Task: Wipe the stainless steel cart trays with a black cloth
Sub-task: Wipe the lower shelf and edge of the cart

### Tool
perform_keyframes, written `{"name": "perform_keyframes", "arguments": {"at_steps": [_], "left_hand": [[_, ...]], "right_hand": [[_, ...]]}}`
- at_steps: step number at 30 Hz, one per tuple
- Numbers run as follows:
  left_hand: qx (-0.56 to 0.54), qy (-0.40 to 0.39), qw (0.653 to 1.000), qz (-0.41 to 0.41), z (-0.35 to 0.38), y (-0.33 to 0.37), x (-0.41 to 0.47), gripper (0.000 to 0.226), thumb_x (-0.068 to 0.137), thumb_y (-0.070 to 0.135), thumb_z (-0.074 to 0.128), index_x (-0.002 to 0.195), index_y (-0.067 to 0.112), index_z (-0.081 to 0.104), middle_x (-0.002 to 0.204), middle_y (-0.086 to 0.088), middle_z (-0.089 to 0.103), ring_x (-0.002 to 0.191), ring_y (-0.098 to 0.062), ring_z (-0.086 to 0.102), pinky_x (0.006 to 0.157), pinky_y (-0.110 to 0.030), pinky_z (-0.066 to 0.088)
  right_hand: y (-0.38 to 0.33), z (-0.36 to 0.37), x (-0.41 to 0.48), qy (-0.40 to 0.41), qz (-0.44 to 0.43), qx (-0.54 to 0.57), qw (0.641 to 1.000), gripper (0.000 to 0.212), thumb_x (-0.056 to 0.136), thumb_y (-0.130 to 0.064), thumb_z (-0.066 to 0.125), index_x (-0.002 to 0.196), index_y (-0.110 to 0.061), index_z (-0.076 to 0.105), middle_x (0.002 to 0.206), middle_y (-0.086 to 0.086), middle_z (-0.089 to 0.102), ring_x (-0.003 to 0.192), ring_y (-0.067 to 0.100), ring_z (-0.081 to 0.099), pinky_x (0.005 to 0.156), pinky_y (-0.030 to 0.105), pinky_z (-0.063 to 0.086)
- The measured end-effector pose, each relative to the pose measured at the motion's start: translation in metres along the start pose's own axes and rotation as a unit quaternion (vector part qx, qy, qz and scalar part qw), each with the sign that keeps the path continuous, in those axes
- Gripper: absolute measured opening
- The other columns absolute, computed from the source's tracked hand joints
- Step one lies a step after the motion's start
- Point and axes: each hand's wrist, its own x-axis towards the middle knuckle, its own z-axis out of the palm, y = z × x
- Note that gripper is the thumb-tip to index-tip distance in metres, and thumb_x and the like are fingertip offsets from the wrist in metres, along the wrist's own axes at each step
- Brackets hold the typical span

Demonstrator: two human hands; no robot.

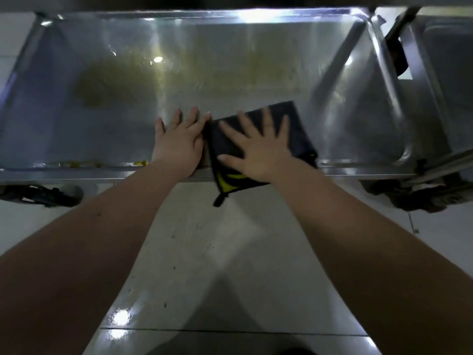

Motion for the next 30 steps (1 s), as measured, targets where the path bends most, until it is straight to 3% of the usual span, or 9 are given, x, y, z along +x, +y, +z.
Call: {"name": "perform_keyframes", "arguments": {"at_steps": [2,4,6,9,12,15,19,25,30], "left_hand": [[-0.027,0.005,1.0,-0.006,-0.001,-0.003,0.0,0.058,0.099,0.017,0.03,0.154,0.033,0.022,0.164,0.006,0.015,0.151,-0.026,0.007,0.118,-0.055,-0.001],[-0.031,0.008,0.999,-0.002,0.0,-0.004,0.0,0.055,0.101,0.019,0.029,0.154,0.033,0.023,0.163,0.006,0.016,0.15,-0.026,0.008,0.119,-0.055,-0.001],[-0.027,0.011,1.0,0.006,0.0,-0.003,0.001,0.053,0.103,0.022,0.029,0.154,0.033,0.024,0.163,0.006,0.017,0.15,-0.027,0.01,0.118,-0.055,0.0],[-0.038,0.016,0.999,0.001,0.0,0.002,0.0,0.052,0.103,0.022,0.03,0.154,0.032,0.025,0.163,0.005,0.018,0.15,-0.028,0.009,0.118,-0.055,-0.002],[-0.015,0.028,0.999,0.007,-0.001,0.007,0.005,0.052,0.101,0.018,0.031,0.153,0.026,0.029,0.162,-0.001,0.022,0.149,-0.032,0.013,0.118,-0.056,-0.003],[0.008,0.042,0.998,0.036,-0.001,0.011,0.021,0.049,0.102,0.024,0.033,0.151,0.023,0.033,0.159,-0.005,0.028,0.148,-0.031,0.016,0.118,-0.057,0.001],[0.007,0.023,1.0,-0.018,0.007,0.012,0.036,0.054,0.102,0.05,0.021,0.155,0.037,0.017,0.165,0.002,0.01,0.15,-0.031,0.006,0.115,-0.06,-0.002],[0.033,0.01,0.999,-0.02,0.015,0.011,0.037,0.06,0.097,0.057,0.009,0.155,0.041,0.001,0.165,0.004,-0.001,0.151,-0.028,-0.002,0.114,-0.061,-0.005],[0.039,0.004,0.999,-0.022,0.014,0.011,0.038,0.062,0.095,0.056,0.003,0.155,0.04,-0.005,0.165,0.006,-0.005,0.151,-0.025,-0.004,0.115,-0.058,-0.007]], "right_hand": [[-0.019,0.002,0.006,0.001,-0.045,-0.009,0.999,0.076,0.078,-0.088,0.011,0.145,-0.059,-0.011,0.161,-0.017,-0.015,0.145,0.038,-0.021,0.105,0.067,-0.021],[0.006,-0.005,0.01,0.021,-0.044,-0.011,0.999,0.074,0.081,-0.086,0.014,0.146,-0.059,-0.007,0.162,-0.019,-0.01,0.148,0.035,-0.015,0.108,0.066,-0.017],[0.052,-0.014,0.01,0.047,0.02,-0.003,0.999,0.073,0.083,-0.084,0.019,0.148,-0.057,-0.002,0.163,-0.016,-0.004,0.149,0.035,-0.008,0.111,0.065,-0.012],[0.103,-0.022,0.0,0.069,0.188,0.026,0.979,0.074,0.083,-0.084,0.016,0.15,-0.054,0.001,0.164,-0.012,-0.001,0.149,0.036,-0.006,0.111,0.068,-0.01],[0.094,-0.018,-0.01,0.051,0.245,0.015,0.968,0.073,0.083,-0.083,0.008,0.148,-0.054,-0.007,0.163,-0.012,-0.008,0.147,0.038,-0.014,0.105,0.073,-0.014],[0.058,-0.009,-0.017,0.029,0.168,0.012,0.985,0.069,0.087,-0.079,0.01,0.147,-0.054,-0.013,0.161,-0.014,-0.018,0.145,0.039,-0.021,0.106,0.072,-0.014],[0.033,-0.008,-0.033,-0.002,0.065,0.004,0.998,0.065,0.09,-0.076,0.015,0.145,-0.058,-0.013,0.159,-0.02,-0.022,0.145,0.035,-0.025,0.108,0.07,-0.014],[0.04,-0.003,-0.02,-0.012,0.074,-0.005,0.997,0.065,0.079,-0.084,0.004,0.136,-0.065,-0.021,0.155,-0.023,-0.029,0.142,0.037,-0.031,0.105,0.069,-0.021],[0.034,-0.022,0.067,0.019,0.083,0.009,0.996,0.068,0.082,-0.085,0.01,0.143,-0.062,-0.011,0.16,-0.017,-0.02,0.144,0.039,-0.026,0.104,0.072,-0.019]]}}
